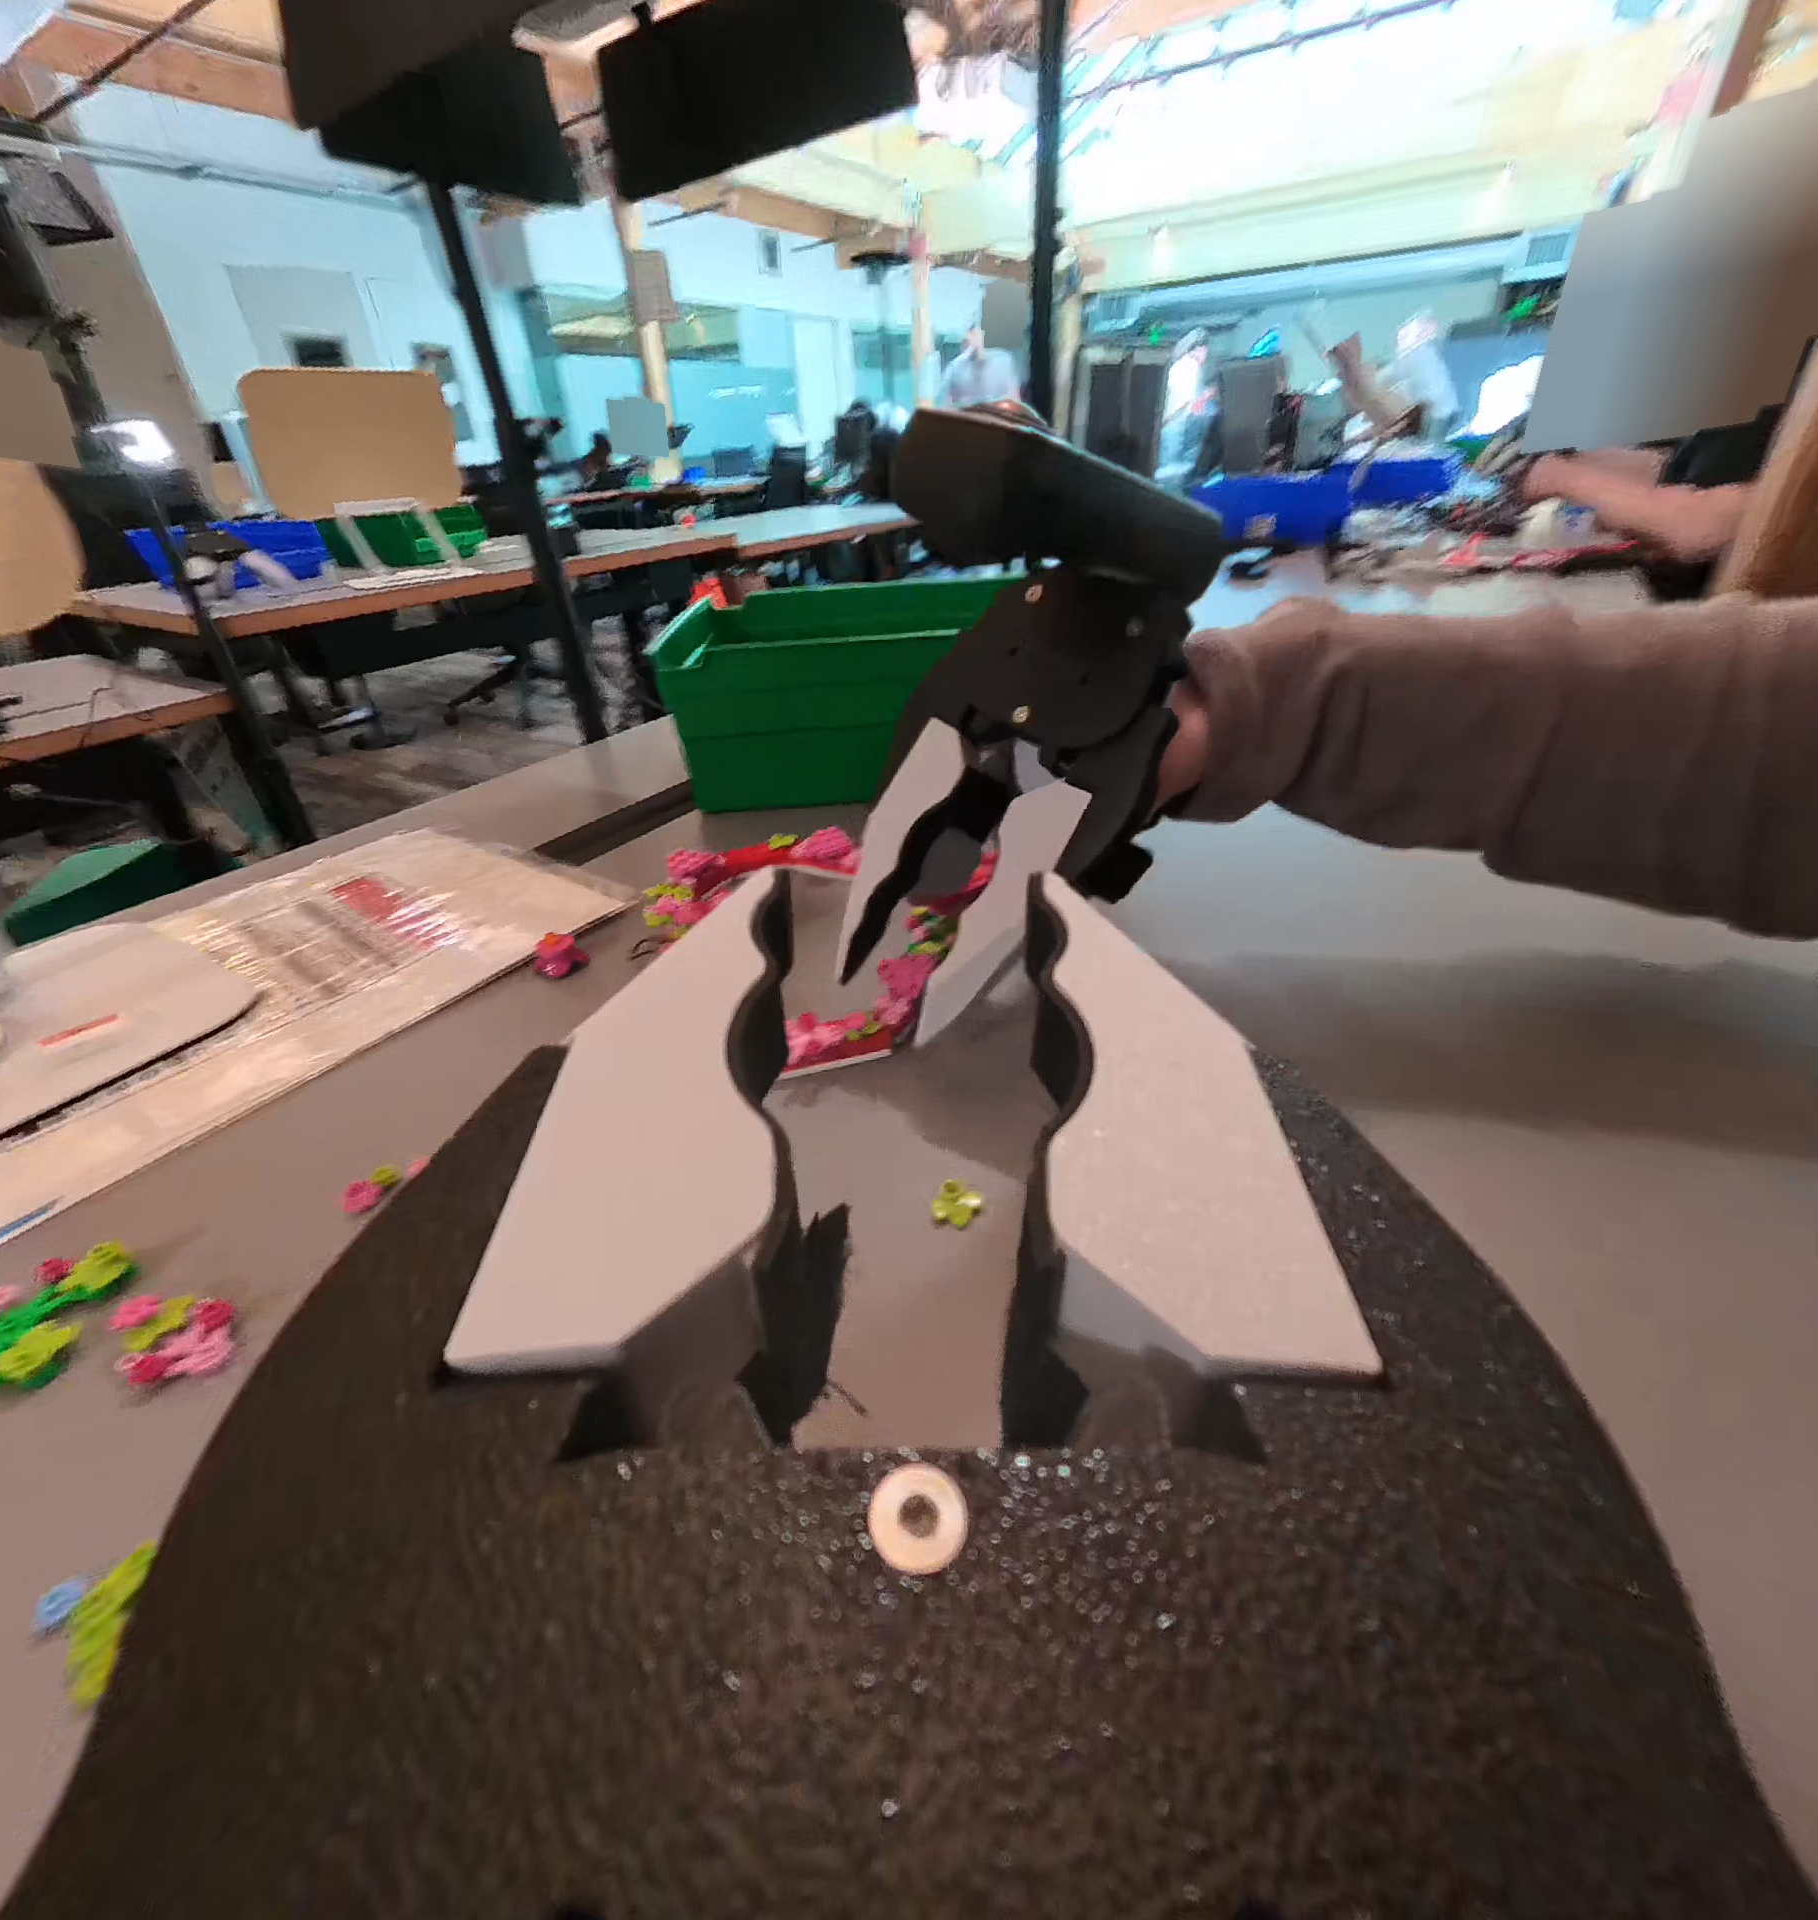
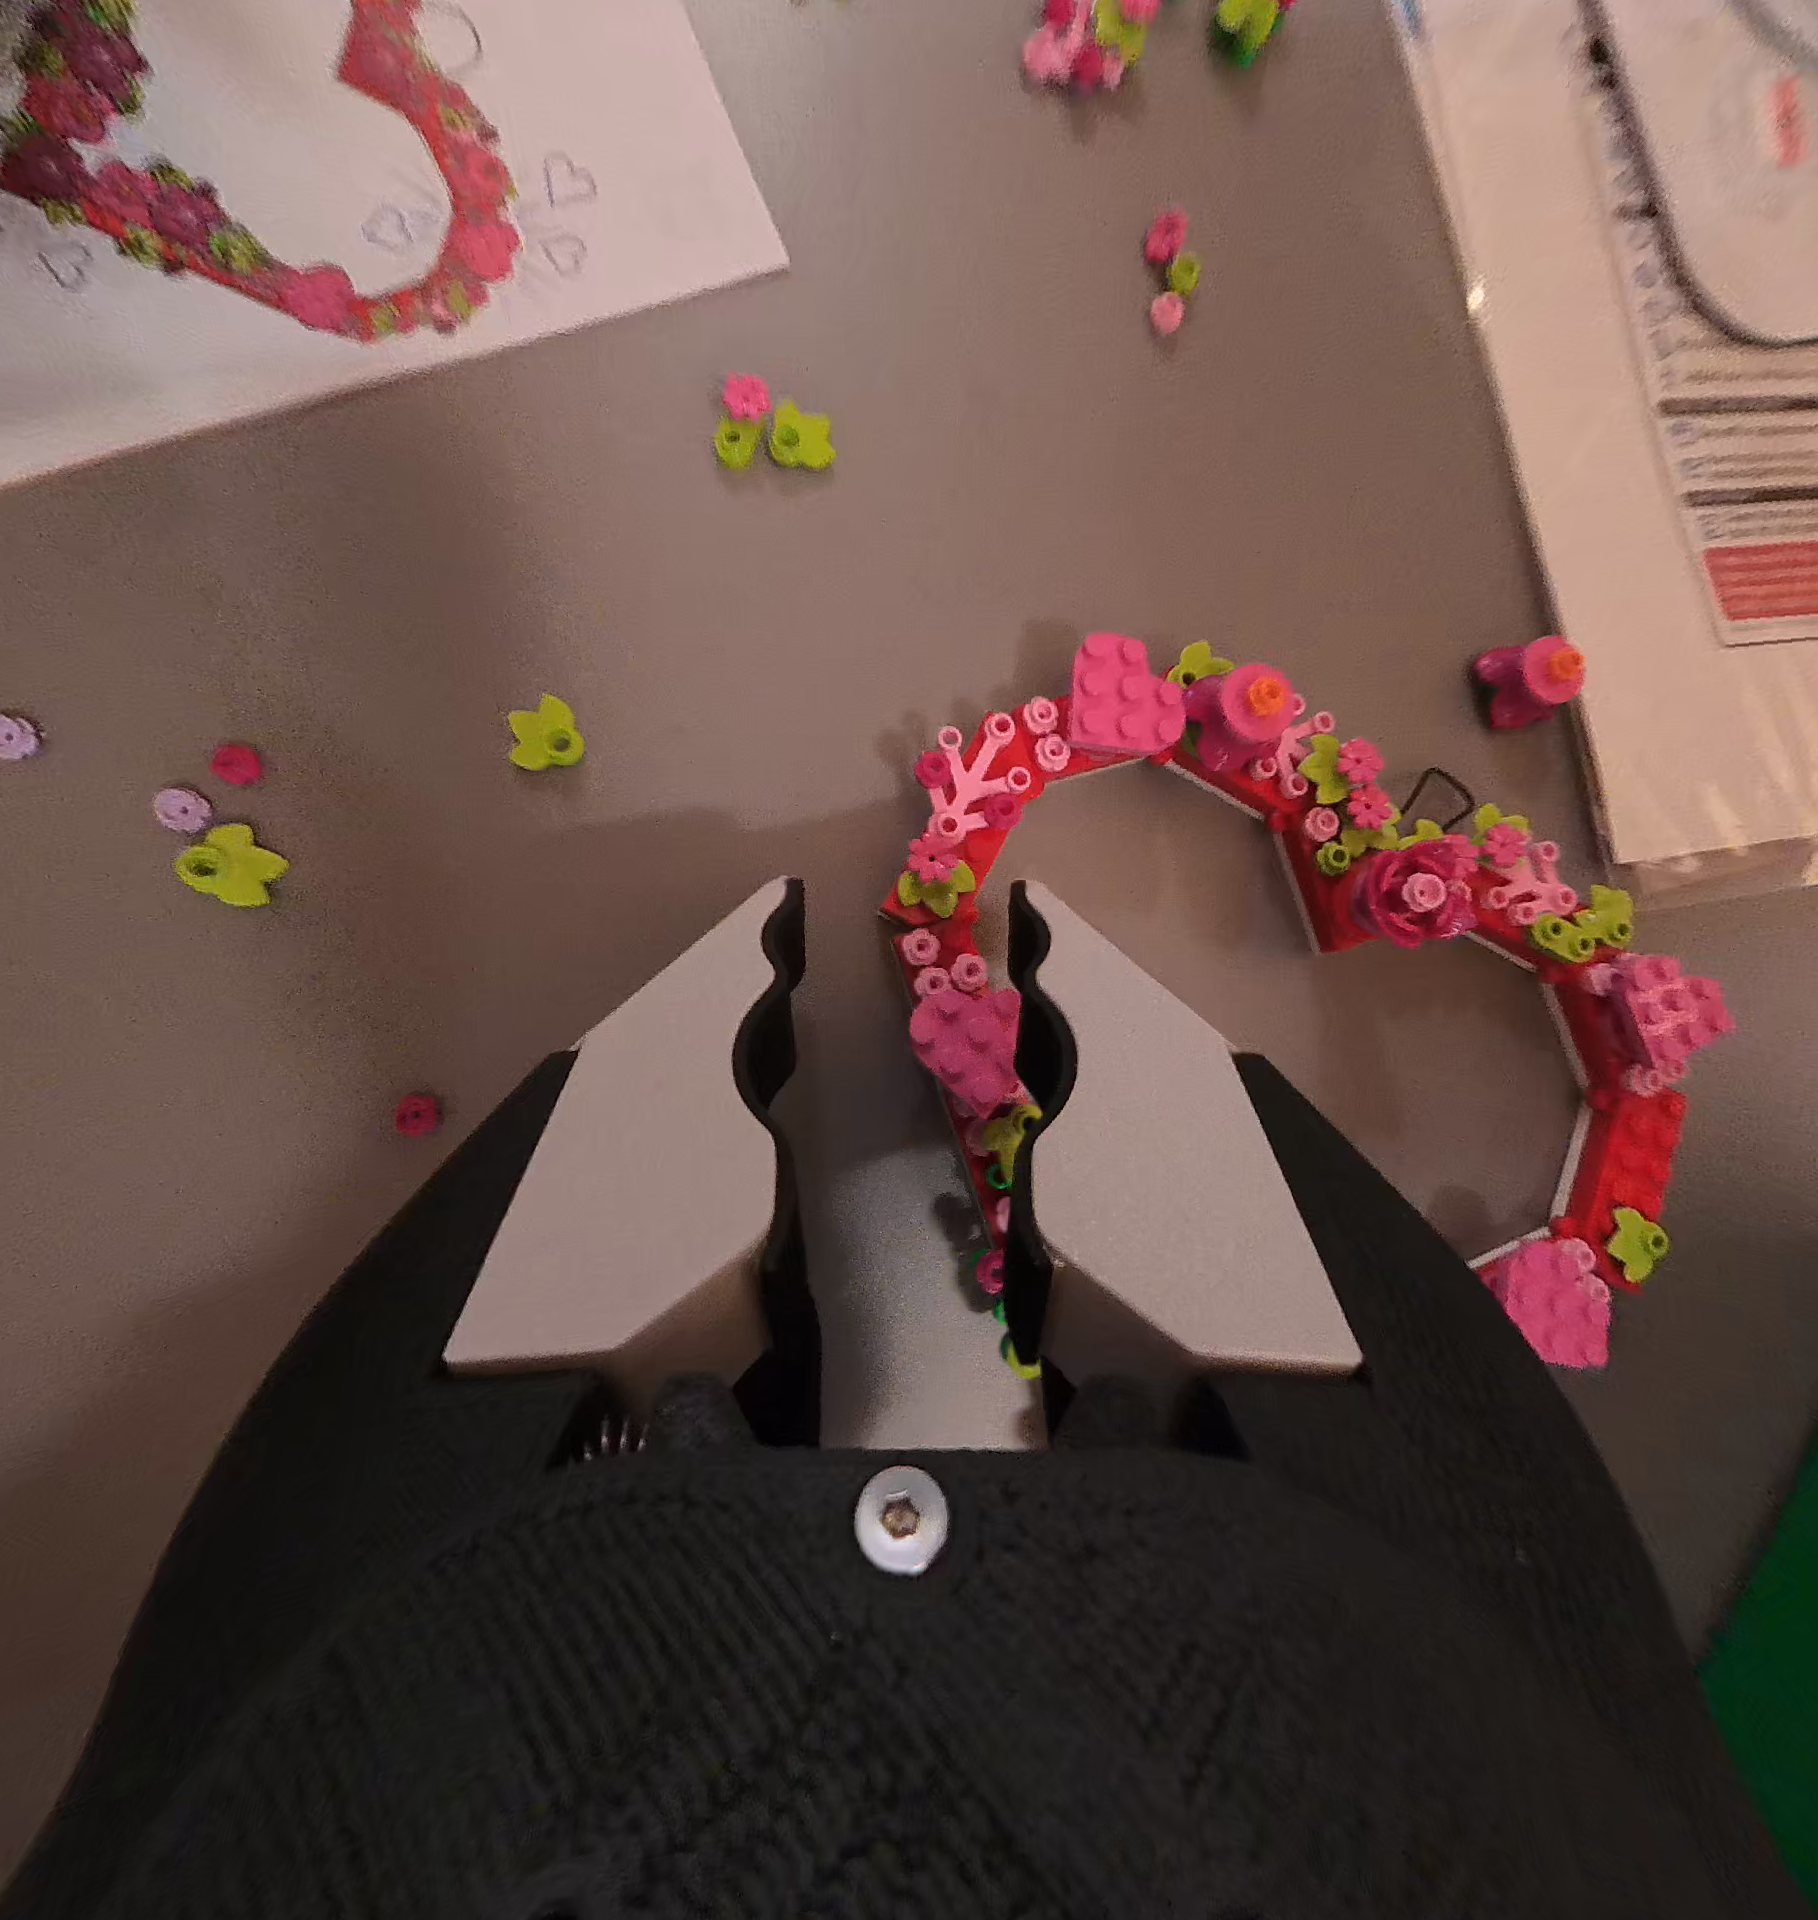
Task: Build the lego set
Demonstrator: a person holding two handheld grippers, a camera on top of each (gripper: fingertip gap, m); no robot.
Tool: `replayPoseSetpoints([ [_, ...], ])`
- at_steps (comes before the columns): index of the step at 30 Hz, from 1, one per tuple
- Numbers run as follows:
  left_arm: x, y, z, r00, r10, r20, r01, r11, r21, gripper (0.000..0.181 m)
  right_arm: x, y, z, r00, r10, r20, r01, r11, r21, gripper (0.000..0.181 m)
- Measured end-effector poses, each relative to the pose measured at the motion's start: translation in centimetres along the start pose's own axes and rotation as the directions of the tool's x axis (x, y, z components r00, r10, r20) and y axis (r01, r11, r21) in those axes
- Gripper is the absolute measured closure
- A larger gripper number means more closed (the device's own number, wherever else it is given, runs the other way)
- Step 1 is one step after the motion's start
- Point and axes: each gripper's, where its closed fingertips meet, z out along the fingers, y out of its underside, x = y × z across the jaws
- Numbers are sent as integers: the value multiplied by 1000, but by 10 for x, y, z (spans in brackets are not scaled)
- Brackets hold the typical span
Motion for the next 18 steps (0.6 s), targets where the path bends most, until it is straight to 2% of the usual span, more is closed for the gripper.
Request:
replayPoseSetpoints([
  [2, 9, 0, 0, 998, -15, -65, 17, 1000, 19, 132, -4, -6, -8, 999, 23, -47, -19, 996, 82, 143],
  [4, 11, 2, 1, 997, 30, -78, -31, 1000, -4, 130, -12, -6, -10, 997, 37, -74, -27, 991, 132, 137],
  [6, 10, 0, 3, 994, 72, -84, -73, 997, -12, 130, -10, 1, -6, 992, 34, -122, -19, 993, 121, 134],
  [8, 12, -4, 8, 988, 100, -117, -103, 994, -19, 130, -6, 6, 1, 992, 62, -113, -52, 994, 94, 135],
  [10, 20, -3, 16, 965, 155, -211, -170, 984, -54, 125, -3, 8, 6, 992, 99, -76, -93, 993, 75, 136],
  [11, 30, 3, 19, 931, 197, -308, -232, 969, -81, 116, -3, 9, 7, 993, 111, -50, -108, 992, 58, 138],
  [12, 37, 15, 21, 888, 237, -393, -310, 942, -131, 109, -3, 9, 8, 992, 120, -33, -119, 992, 41, 140],
  [14, 21, 44, 33, 836, 346, -426, -481, 836, -263, 100, 0, 9, 9, 994, 105, -30, -105, 994, 16, 150],
  [16, 5, 62, 45, 783, 433, -445, -588, 749, -305, 104, 2, 9, 10, 996, 83, -41, -83, 997, -5, 158],
  [18, -6, 74, 56, 749, 470, -467, -638, 702, -317, 110, 4, 10, 10, 997, 61, -50, -62, 998, -14, 164],
])
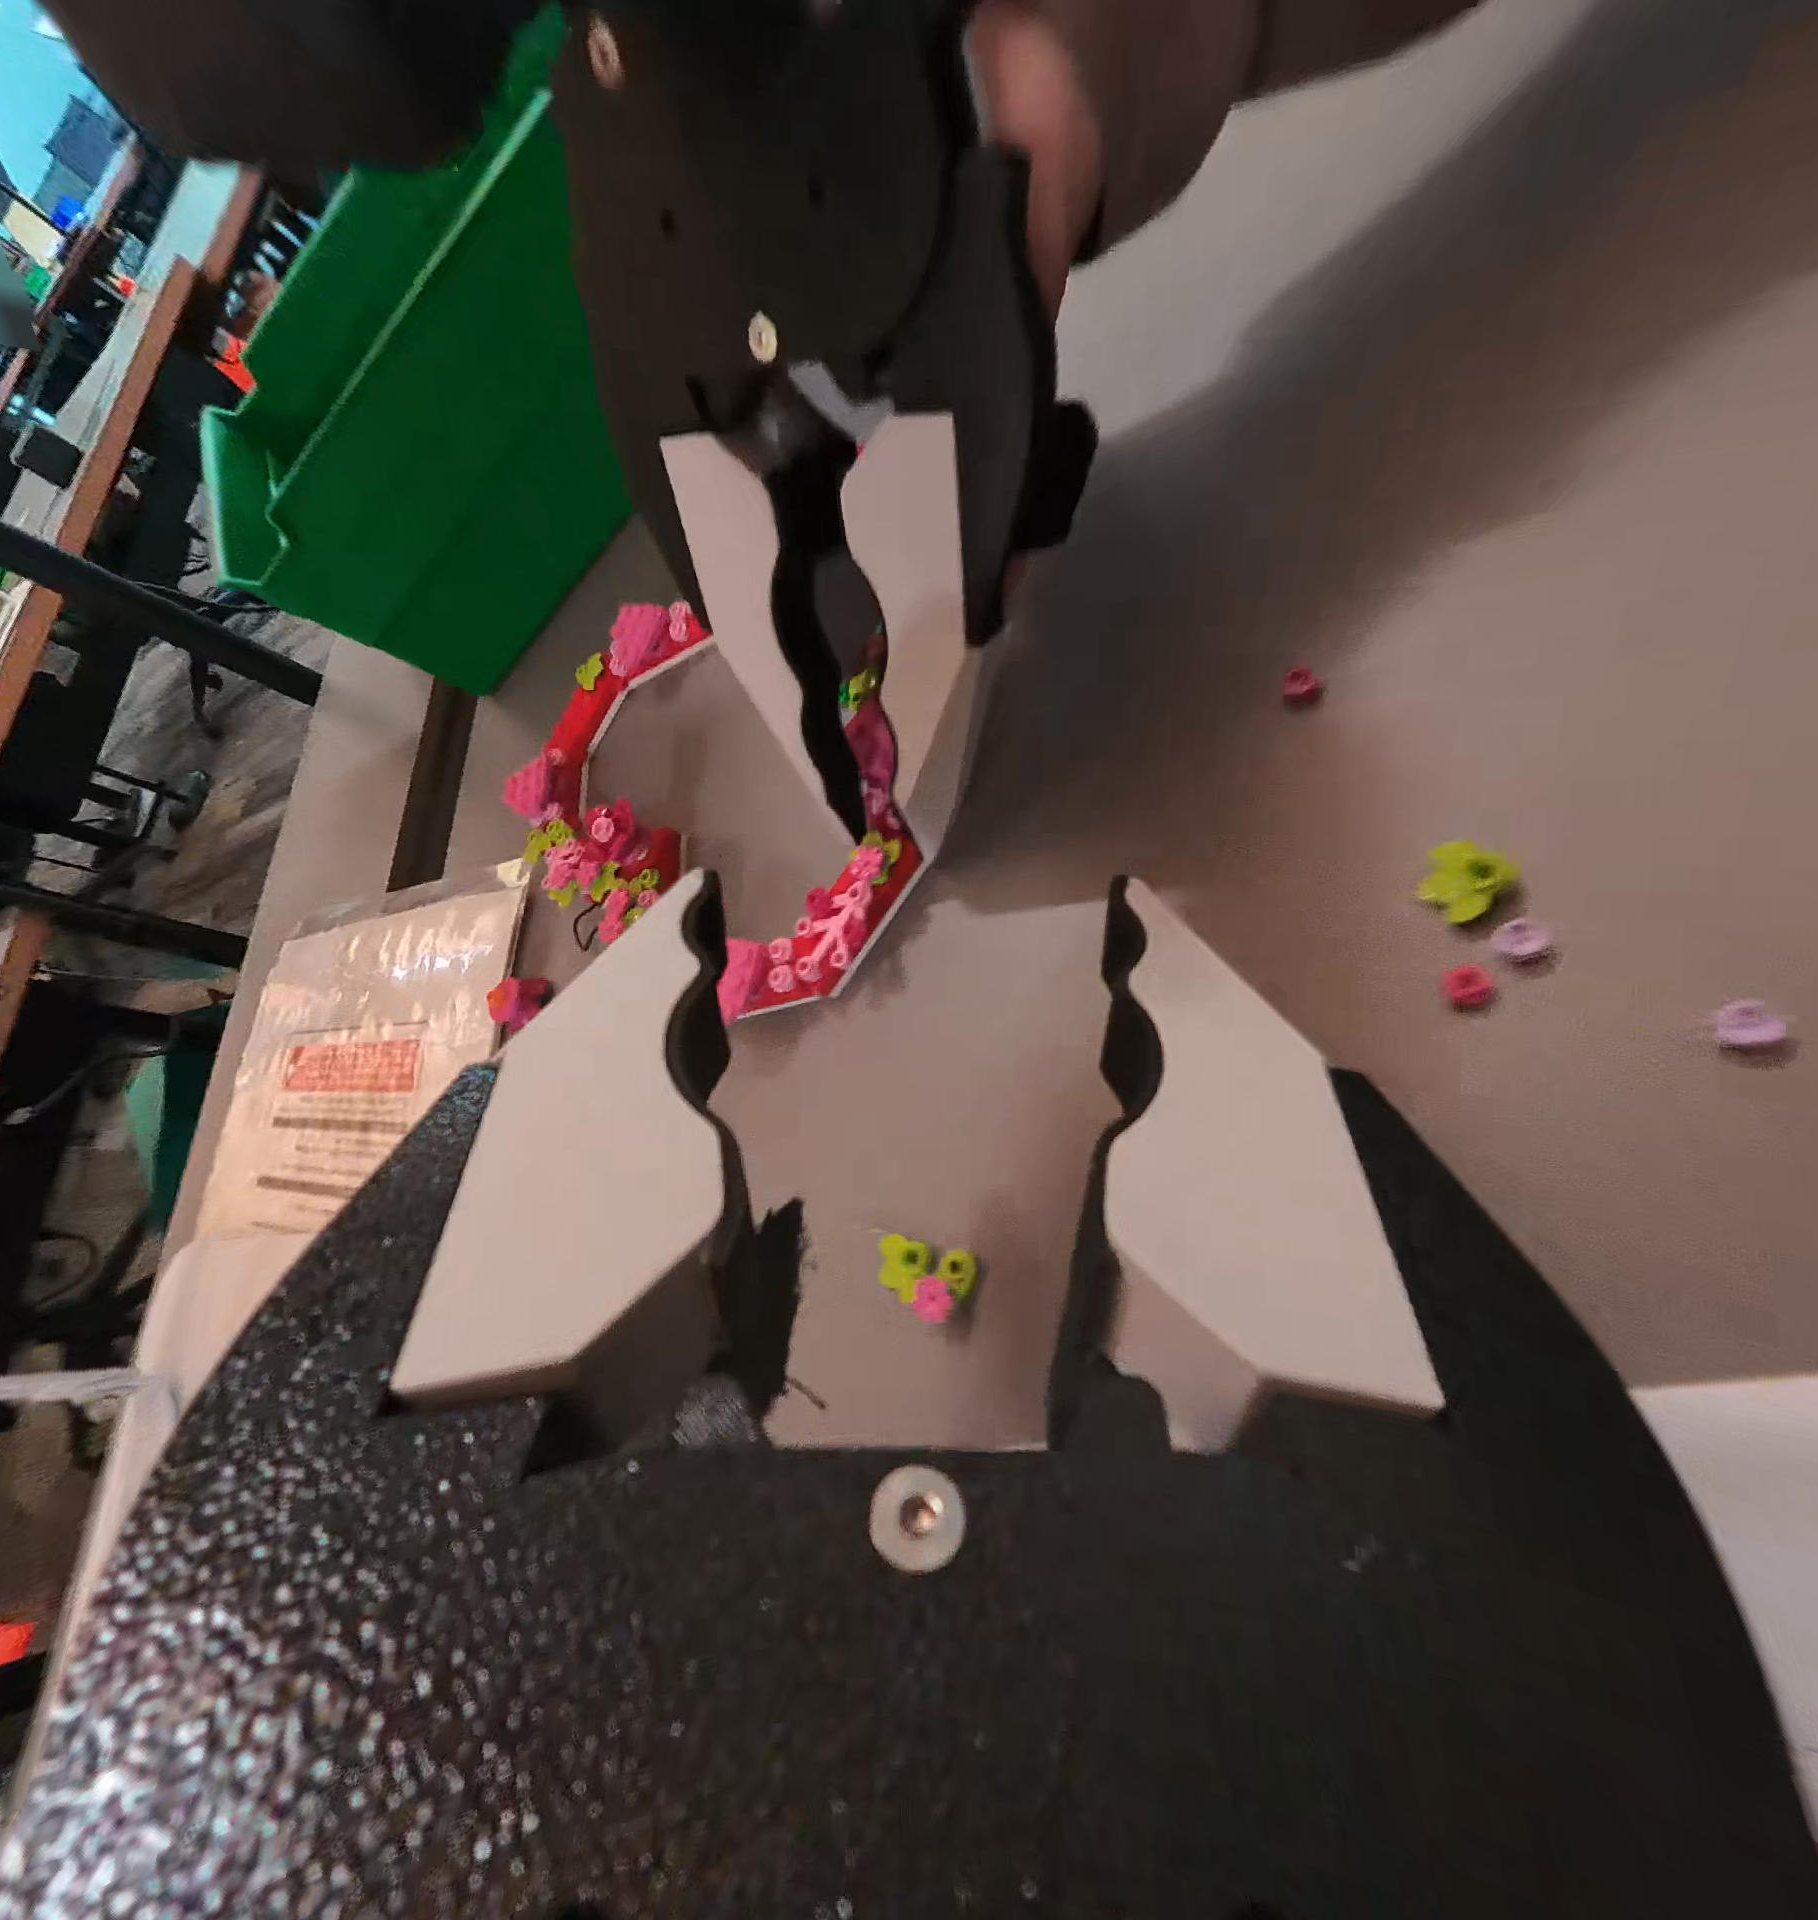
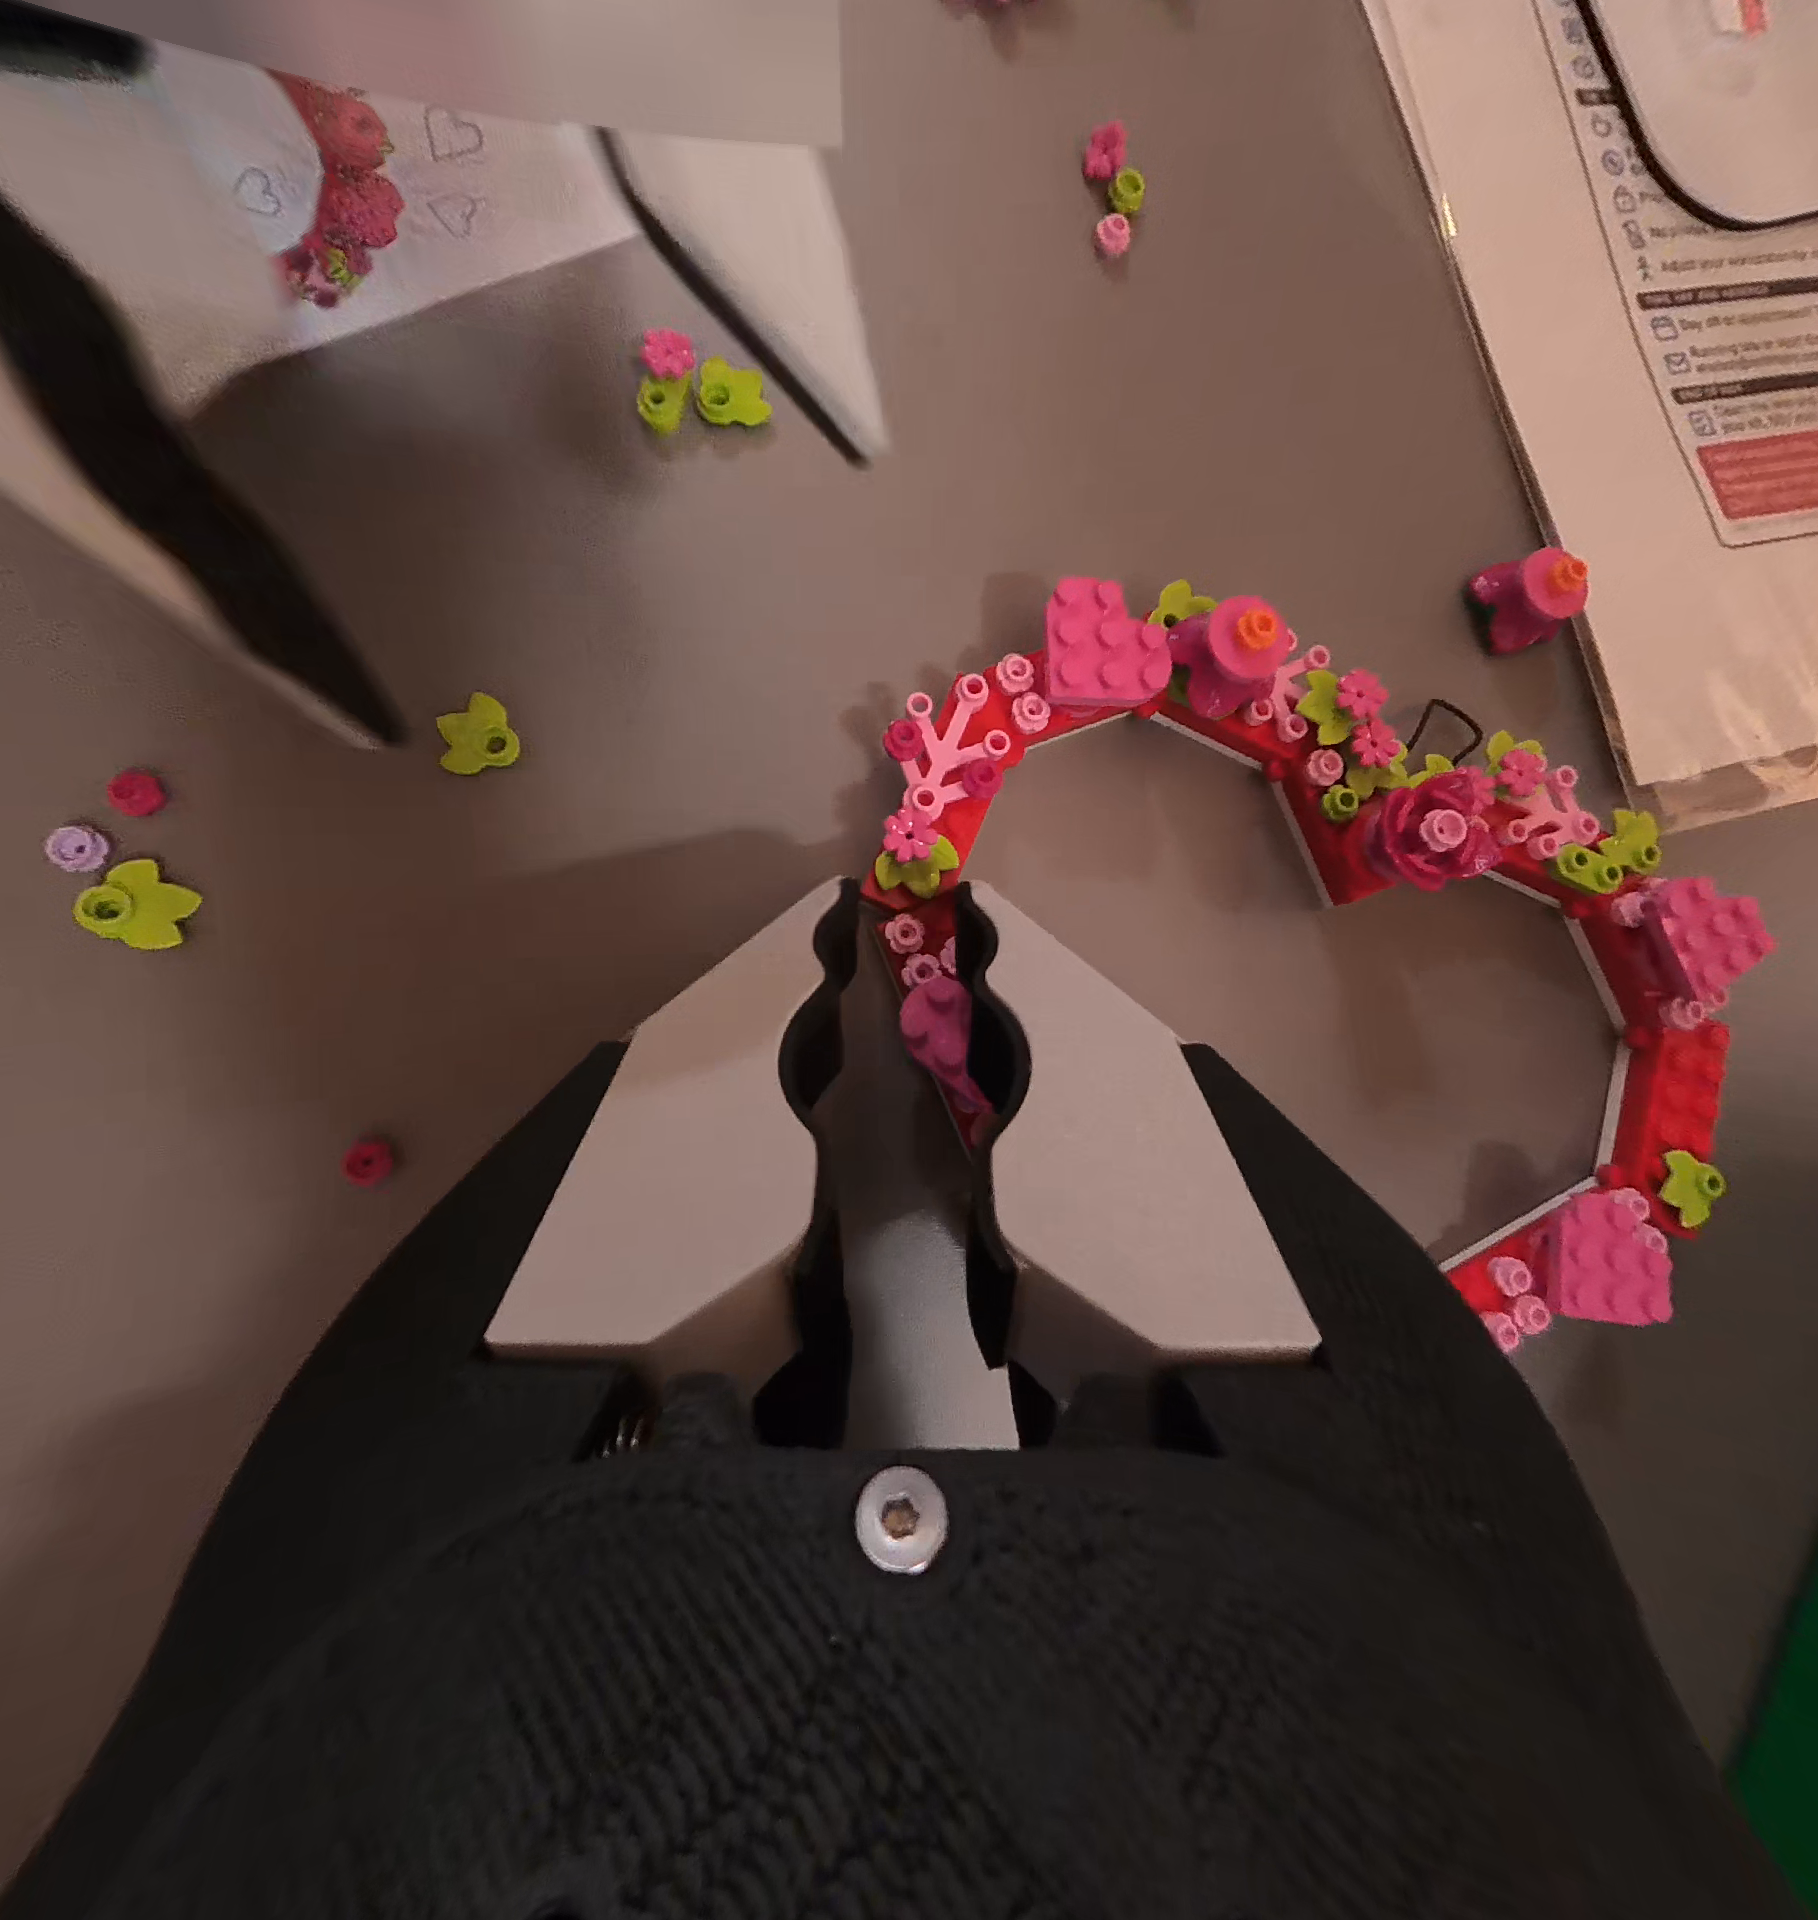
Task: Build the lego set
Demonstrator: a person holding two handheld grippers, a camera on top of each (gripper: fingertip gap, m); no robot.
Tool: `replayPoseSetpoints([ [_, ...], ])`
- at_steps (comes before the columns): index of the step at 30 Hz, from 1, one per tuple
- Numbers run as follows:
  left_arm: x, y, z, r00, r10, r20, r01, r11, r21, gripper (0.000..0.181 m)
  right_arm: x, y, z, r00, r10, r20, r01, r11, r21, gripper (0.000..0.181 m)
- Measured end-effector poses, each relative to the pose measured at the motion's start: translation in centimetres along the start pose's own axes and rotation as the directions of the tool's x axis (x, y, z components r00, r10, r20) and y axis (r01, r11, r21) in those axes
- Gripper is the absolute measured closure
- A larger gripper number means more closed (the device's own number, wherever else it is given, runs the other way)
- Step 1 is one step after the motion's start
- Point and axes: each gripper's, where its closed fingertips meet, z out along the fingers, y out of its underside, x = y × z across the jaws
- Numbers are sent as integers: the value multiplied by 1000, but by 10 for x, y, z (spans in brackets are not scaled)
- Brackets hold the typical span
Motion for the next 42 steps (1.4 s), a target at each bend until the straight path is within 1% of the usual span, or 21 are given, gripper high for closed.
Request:
replayPoseSetpoints([
  [4, -12, 18, 21, 992, 128, 13, -127, 990, -66, 119, 0, -3, -4, 1000, 17, 16, -17, 999, 28, 166],
  [6, -15, 24, 29, 984, 178, 9, -177, 981, -81, 122, 1, -6, -7, 999, 29, 21, -30, 998, 59, 171],
  [8, -17, 25, 35, 976, 219, 11, -218, 973, -78, 125, 2, -10, -10, 999, 36, 23, -38, 995, 91, 173],
  [12, -16, 29, 45, 965, 261, -18, -261, 960, -99, 130, 3, -5, -12, 1000, 6, 10, -6, 998, 67, 165],
  [14, -12, 28, 45, 964, 255, -75, -261, 961, -87, 132, -1, 0, -14, 999, -22, 28, 21, 998, 53, 159],
  [17, -7, 30, 44, 949, 231, -215, -254, 963, -86, 133, -1, 5, -15, 997, -57, 52, 57, 998, 16, 153],
  [20, -14, 33, 47, 927, 219, -305, -263, 959, -108, 133, 3, 5, -17, 994, -89, 57, 90, 996, -18, 150],
  [24, -21, 37, 52, 896, 186, -404, -261, 956, -137, 137, 3, -1, -21, 992, -125, 30, 126, 992, -15, 148],
  [28, -18, 37, 55, 857, 160, -490, -254, 958, -131, 145, -2, 6, -18, 985, -173, 5, 173, 984, -44, 149],
  [33, -11, 40, 59, 815, 130, -565, -250, 958, -140, 150, 1, 8, -18, 989, -145, 17, 146, 988, -44, 149],
  [36, -12, 40, 61, 805, 135, -578, -260, 955, -139, 154, 1, 4, -19, 987, -159, -12, 159, 987, -11, 149],
  [38, -11, 41, 61, 797, 137, -588, -265, 955, -136, 158, -2, 2, -18, 978, -202, -56, 204, 979, 15, 149],
  [40, -12, 41, 61, 793, 137, -593, -266, 954, -136, 158, -2, 1, -15, 947, -287, -142, 293, 956, 20, 149],
  [42, -12, 42, 60, 791, 127, -598, -261, 955, -143, 158, 0, 2, -12, 890, -388, -241, 398, 917, -9, 149],
])
